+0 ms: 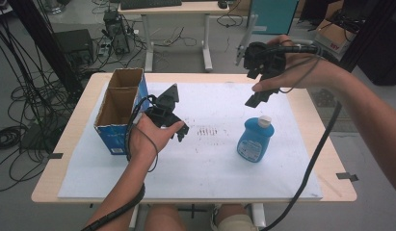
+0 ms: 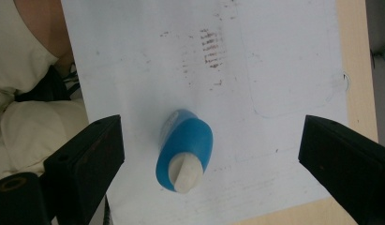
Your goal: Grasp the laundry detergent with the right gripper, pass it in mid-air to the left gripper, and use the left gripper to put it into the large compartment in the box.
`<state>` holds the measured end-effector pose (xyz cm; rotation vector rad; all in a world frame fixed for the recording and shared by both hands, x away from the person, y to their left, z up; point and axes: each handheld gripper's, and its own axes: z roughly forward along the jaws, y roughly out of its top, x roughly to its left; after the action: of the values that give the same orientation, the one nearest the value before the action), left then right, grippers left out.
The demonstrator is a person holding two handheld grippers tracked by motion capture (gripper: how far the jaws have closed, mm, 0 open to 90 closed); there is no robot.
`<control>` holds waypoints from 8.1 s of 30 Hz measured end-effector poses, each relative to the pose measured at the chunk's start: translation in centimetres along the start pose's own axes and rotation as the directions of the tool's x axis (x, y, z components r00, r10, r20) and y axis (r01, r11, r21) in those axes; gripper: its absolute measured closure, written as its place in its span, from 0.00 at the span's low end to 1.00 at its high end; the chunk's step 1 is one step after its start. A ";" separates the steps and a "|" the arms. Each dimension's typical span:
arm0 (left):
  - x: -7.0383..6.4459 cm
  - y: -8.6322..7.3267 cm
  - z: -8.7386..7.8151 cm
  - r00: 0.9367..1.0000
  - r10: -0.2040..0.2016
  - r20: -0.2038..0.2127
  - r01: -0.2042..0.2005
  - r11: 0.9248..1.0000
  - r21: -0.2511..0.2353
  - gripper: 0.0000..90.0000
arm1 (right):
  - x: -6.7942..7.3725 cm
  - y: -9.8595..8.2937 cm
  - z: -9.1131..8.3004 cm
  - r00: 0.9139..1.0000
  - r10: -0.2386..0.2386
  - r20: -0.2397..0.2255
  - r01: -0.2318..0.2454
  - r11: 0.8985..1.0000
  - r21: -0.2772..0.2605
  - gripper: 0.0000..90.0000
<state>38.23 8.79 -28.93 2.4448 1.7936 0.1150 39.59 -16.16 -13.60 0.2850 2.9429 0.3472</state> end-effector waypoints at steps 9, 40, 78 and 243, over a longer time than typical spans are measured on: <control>-0.1 0.0 0.0 1.000 0.013 -0.010 -0.013 1.000 -0.002 0.08 | 0.3 -4.3 -1.2 0.999 0.040 0.026 -0.039 0.999 -0.016 0.08; 0.1 -0.5 0.2 1.000 0.021 -0.001 -0.021 1.000 -0.010 0.08 | 3.0 -16.8 2.0 0.969 0.244 0.035 -0.236 0.959 -0.155 0.06; -0.2 -0.4 1.7 0.999 0.034 0.002 -0.034 0.999 0.002 0.08 | 7.3 -21.4 14.0 0.896 0.441 -0.043 -0.406 0.778 -0.480 0.04; -0.5 -0.3 2.1 0.999 0.051 0.006 -0.051 0.999 0.000 0.08 | 7.5 -17.1 23.0 0.831 0.557 0.020 -0.369 0.577 -0.728 0.02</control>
<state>38.08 8.29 -31.01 2.4893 1.7293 0.1114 33.68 -25.97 -40.92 0.9134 2.2005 1.3511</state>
